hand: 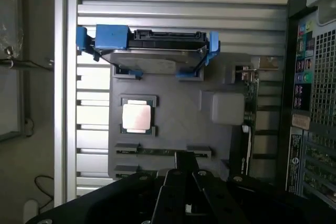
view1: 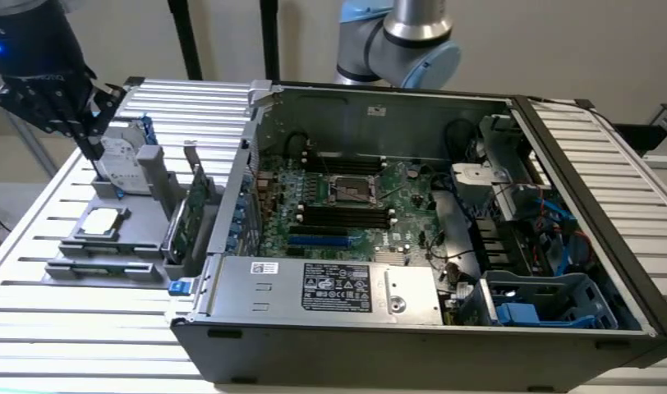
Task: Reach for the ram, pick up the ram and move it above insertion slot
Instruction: 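Reach for the ram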
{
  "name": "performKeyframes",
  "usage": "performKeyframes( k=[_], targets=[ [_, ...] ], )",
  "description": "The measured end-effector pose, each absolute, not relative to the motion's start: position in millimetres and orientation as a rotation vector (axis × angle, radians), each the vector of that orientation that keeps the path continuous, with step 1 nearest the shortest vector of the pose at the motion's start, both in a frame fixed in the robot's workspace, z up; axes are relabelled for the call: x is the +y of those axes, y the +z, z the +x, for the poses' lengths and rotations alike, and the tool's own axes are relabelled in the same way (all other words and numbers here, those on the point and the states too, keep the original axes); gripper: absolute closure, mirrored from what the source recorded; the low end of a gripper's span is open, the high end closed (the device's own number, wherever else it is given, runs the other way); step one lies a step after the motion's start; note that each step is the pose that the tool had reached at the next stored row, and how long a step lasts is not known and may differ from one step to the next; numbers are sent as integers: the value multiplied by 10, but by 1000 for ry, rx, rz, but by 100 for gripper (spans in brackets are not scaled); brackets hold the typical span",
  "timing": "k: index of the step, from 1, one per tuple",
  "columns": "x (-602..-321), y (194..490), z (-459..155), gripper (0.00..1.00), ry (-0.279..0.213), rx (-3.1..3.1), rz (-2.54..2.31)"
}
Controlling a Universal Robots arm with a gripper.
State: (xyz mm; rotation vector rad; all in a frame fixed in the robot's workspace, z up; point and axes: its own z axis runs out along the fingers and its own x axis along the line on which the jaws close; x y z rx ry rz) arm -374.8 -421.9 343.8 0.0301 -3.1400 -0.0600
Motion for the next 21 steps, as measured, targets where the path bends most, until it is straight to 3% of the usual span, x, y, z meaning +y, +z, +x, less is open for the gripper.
performKeyframes(
  k=[10,21],
  targets=[
    [-4586,3426,-3748,89,-58,-3140,30],
    [-4635,3419,-3755,89,-58,-3135,153]
  ],
)
